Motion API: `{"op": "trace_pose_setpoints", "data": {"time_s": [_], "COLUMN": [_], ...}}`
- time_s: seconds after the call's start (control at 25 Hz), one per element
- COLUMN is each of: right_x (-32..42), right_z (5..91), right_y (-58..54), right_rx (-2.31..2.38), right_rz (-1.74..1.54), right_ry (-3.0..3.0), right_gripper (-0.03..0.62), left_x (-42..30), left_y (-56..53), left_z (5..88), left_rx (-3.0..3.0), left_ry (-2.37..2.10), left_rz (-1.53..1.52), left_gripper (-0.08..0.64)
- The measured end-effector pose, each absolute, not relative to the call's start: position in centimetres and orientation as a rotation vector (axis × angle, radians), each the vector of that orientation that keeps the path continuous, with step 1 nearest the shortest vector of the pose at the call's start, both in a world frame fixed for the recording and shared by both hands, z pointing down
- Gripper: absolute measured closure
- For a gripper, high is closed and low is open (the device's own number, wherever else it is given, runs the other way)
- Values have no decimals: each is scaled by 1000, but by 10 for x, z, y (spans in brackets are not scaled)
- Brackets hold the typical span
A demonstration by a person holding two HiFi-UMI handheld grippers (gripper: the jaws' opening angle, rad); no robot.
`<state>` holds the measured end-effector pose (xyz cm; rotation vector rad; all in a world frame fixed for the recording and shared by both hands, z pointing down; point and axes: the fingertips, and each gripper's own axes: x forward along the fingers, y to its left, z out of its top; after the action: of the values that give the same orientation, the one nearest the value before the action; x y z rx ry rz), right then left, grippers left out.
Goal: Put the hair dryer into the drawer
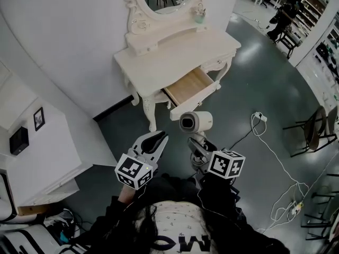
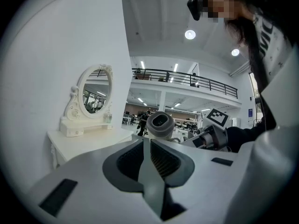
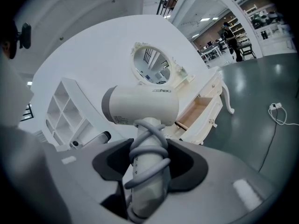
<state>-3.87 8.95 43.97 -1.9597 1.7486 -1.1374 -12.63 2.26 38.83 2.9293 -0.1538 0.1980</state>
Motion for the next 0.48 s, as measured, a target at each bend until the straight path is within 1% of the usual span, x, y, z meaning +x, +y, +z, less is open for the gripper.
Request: {"op": "trace_pose_setpoints", "data": {"time_s": [0.24, 0.48], "right_x": [-40, -24], "right_z": [446, 448], "right_y": [85, 77], "right_rx": [-1988, -2001], "right_rz": [-1170, -1188], "right_ry": [1722, 1714], "right_gripper": [368, 368], "left_x": [-128, -116], "left_y": [10, 5], "left_z": [395, 400], "left_rx": [2910, 2903], "left_ry": [-135, -116], "left_rz": [202, 204], "left_gripper": [512, 512]}}
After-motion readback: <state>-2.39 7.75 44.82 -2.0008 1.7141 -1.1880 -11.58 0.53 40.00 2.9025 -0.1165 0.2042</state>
